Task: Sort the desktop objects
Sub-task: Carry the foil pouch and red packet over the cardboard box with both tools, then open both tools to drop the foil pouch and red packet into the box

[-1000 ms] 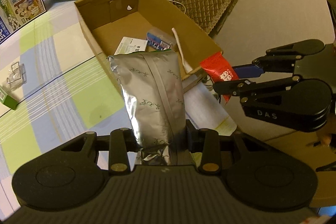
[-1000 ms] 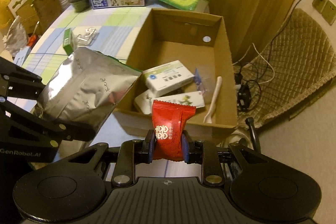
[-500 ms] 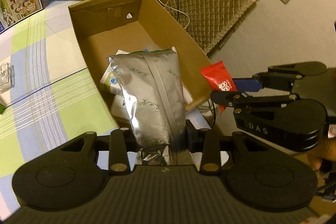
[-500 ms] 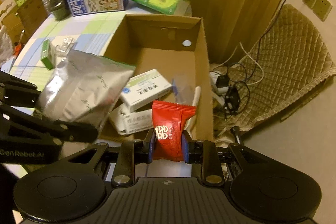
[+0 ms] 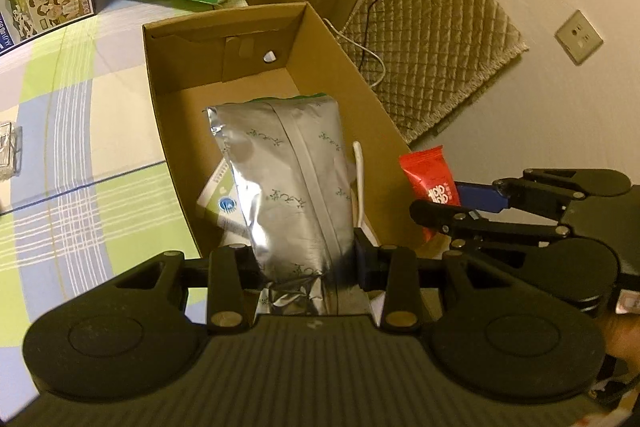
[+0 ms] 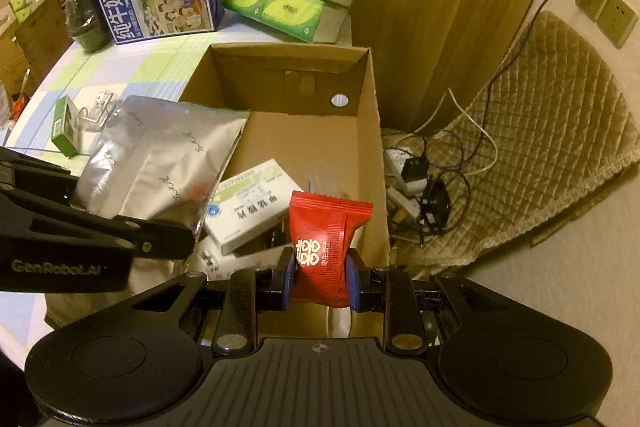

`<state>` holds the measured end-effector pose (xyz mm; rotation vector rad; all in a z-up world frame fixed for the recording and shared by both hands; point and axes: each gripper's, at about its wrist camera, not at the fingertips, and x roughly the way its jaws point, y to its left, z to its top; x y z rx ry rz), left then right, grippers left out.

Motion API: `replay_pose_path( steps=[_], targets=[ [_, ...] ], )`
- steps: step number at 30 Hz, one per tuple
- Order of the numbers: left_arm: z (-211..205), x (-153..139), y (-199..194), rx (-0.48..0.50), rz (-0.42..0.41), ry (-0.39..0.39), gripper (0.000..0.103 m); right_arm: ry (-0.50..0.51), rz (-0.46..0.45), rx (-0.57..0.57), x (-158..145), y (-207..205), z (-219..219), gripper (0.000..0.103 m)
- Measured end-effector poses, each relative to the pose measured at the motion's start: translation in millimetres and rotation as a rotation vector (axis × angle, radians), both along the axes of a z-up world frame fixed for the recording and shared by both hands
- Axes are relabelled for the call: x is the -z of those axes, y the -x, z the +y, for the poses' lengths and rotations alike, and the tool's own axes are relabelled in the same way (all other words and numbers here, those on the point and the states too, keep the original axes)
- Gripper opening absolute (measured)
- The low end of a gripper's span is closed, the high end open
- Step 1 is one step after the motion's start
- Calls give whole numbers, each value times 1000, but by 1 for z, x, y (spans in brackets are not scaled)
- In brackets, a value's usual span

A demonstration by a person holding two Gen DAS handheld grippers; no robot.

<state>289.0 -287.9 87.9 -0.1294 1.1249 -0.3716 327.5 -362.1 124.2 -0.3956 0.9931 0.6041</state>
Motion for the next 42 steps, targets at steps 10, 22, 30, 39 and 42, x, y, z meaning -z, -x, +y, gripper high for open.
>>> replay_pose_path(
  steps=[10,22,30,39,42],
  targets=[
    [7,7,-30,-69,0,21,33,3,-9,10,4,-23,10,23],
    [18,9,-50,-130,-31,75,35,-4,-5,35,8,-36,6,23],
    [33,4,-40,-109,-66,55,36,-35,17,26,13,-33,13,23],
    [59,0,-28,-112,-87,6,37,-101,34,-4,9,-30,36,24],
    [70,2,-27,-123,-79,12,37,-179,59,37,6,-35,37,56]
  ],
)
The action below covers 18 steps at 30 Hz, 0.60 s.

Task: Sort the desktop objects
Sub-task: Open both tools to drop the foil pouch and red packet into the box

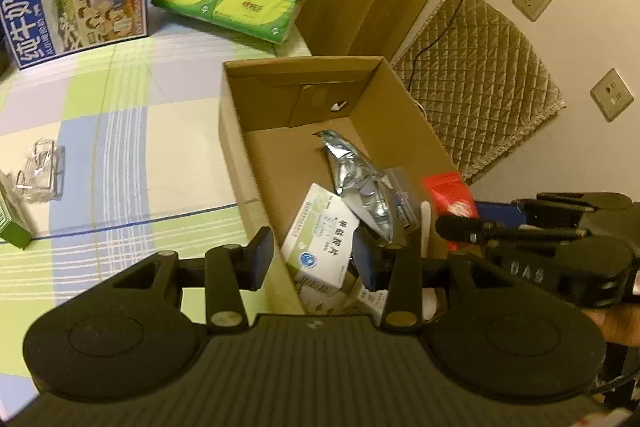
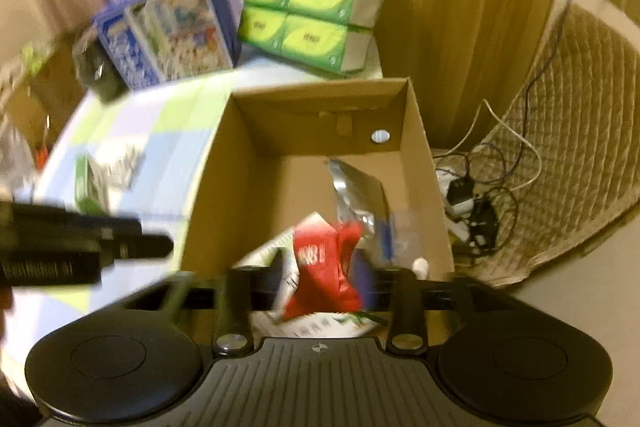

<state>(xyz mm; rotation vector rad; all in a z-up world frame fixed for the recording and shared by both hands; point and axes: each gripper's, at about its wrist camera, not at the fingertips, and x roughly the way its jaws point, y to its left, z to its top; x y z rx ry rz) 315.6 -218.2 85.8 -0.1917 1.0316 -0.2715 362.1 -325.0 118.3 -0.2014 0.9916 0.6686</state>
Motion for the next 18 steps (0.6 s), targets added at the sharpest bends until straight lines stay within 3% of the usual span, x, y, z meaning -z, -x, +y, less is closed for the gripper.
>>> replay_pose_path(
  steps=[7,13,18],
  targets=[
    [18,4,6,-10,15,8,40,4,-27,-4,-7,10,2,58],
    [26,-1,19,-11,-1,-23,41,28,-47,-2,-14,24,-2,66],
    [33,-9,34,-15,-10,-51,47,28,-66,-10,-22,39,-5,73]
  ],
)
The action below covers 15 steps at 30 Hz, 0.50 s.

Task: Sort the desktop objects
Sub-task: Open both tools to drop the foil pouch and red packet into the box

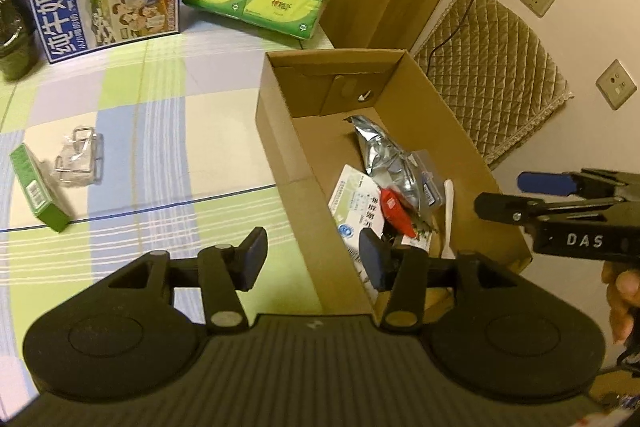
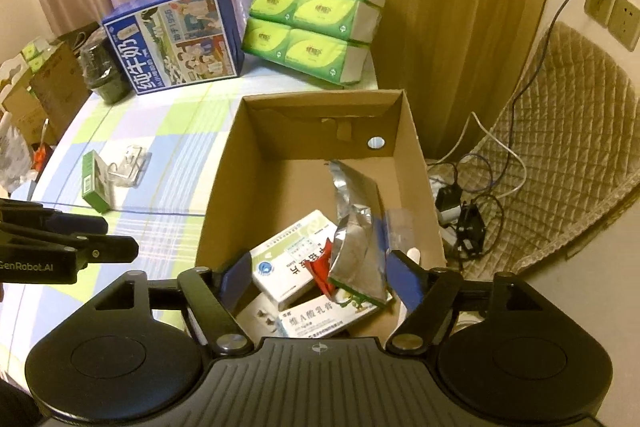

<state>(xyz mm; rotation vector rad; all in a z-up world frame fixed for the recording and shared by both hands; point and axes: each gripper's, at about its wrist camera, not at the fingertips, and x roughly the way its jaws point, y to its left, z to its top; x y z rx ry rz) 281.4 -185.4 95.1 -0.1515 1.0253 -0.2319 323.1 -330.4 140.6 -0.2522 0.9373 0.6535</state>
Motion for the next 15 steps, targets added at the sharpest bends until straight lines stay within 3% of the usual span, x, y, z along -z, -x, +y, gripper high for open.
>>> replay_pose_path(
  steps=[4,15],
  targets=[
    [5,-7,13,-3,-7,-14,50,-3,-9,-8,-7,12,-2,77],
    [22,-27,45,-25,-37,-31,81,-12,-51,-51,-25,48,9,93]
  ],
)
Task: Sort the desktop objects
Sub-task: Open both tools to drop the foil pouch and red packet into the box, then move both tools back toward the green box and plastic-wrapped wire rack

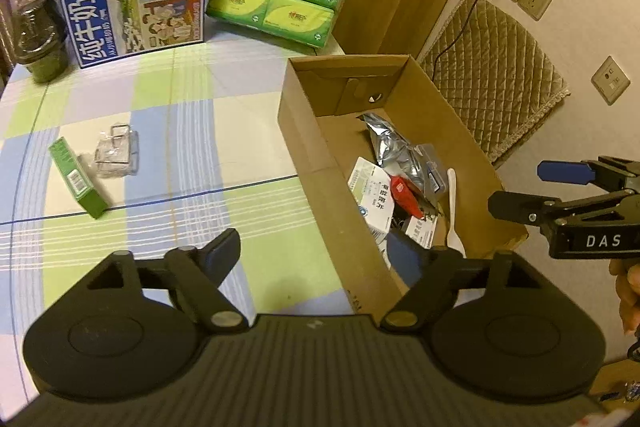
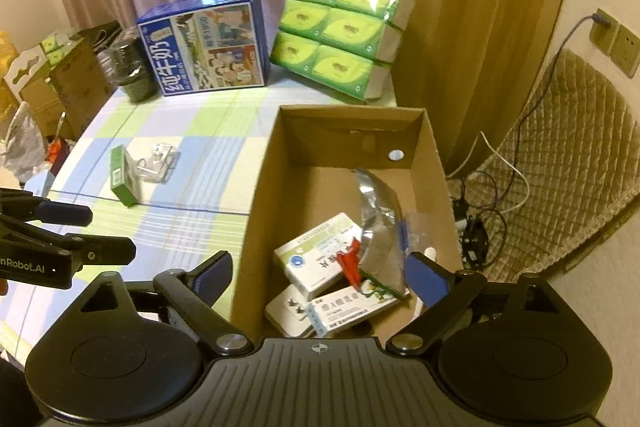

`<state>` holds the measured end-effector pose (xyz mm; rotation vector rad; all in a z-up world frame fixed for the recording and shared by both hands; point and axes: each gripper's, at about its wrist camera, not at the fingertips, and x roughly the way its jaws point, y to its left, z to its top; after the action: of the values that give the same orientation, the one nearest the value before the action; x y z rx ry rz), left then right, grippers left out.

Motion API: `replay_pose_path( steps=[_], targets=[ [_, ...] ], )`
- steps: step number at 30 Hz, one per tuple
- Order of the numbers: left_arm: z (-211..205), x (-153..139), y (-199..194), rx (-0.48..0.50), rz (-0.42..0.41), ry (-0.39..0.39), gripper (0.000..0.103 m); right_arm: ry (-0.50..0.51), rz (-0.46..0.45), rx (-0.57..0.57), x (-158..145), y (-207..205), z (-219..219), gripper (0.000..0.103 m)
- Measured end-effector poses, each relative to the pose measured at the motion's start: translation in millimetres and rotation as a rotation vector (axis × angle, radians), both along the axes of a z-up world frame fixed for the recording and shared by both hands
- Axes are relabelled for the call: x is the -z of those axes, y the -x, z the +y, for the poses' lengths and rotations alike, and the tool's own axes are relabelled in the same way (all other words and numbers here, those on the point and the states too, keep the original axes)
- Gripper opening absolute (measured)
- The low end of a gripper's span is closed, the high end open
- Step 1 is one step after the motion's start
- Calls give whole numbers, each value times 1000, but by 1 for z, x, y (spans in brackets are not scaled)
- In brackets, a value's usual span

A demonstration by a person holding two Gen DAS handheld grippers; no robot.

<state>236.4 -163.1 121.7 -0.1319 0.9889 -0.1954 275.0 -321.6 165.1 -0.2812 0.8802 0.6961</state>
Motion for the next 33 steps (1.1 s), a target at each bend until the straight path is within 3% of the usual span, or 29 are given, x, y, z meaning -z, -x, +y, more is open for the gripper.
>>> replay_pose_path(
  steps=[10,21,33],
  targets=[
    [42,-11,31,-82,-35,-21,102,-11,-26,-49,-7,31,21,101],
    [100,-17,66,-161,-66,-83,102,-40,-20,-98,-5,62,50,101],
    [221,-4,116,-359,-108,-152,102,-110,-58,-175,4,95,102,101]
  ],
)
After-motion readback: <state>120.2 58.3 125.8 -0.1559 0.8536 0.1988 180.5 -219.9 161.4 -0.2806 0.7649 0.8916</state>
